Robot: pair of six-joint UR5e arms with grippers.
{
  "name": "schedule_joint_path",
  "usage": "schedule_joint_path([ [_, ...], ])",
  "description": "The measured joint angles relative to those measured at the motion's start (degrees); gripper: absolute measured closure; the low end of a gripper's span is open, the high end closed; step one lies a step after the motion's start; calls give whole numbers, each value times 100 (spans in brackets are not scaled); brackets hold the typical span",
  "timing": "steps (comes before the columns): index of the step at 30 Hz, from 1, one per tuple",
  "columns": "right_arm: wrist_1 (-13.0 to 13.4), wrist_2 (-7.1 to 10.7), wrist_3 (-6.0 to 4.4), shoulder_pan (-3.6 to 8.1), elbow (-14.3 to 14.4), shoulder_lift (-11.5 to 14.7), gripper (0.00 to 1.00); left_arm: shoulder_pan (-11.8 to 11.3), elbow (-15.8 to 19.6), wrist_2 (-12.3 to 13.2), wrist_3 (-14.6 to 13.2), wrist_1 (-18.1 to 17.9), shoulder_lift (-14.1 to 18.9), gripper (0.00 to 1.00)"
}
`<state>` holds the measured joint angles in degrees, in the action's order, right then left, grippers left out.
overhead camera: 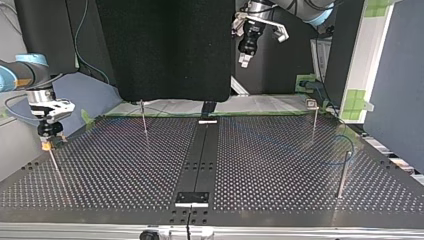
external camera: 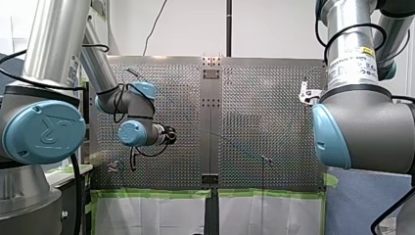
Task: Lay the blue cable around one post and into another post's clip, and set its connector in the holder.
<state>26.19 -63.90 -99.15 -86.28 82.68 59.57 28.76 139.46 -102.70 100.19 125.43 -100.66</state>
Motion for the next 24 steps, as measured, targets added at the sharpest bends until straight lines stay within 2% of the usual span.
schedule_joint_path([
  [16, 6, -25, 7, 1, 0, 5, 0, 0, 0, 0, 0, 4, 0, 2],
  [24, -10, -150, 15, 0, 0, 7, 0, 0, 0, 0, 0, 1, 0, 2],
])
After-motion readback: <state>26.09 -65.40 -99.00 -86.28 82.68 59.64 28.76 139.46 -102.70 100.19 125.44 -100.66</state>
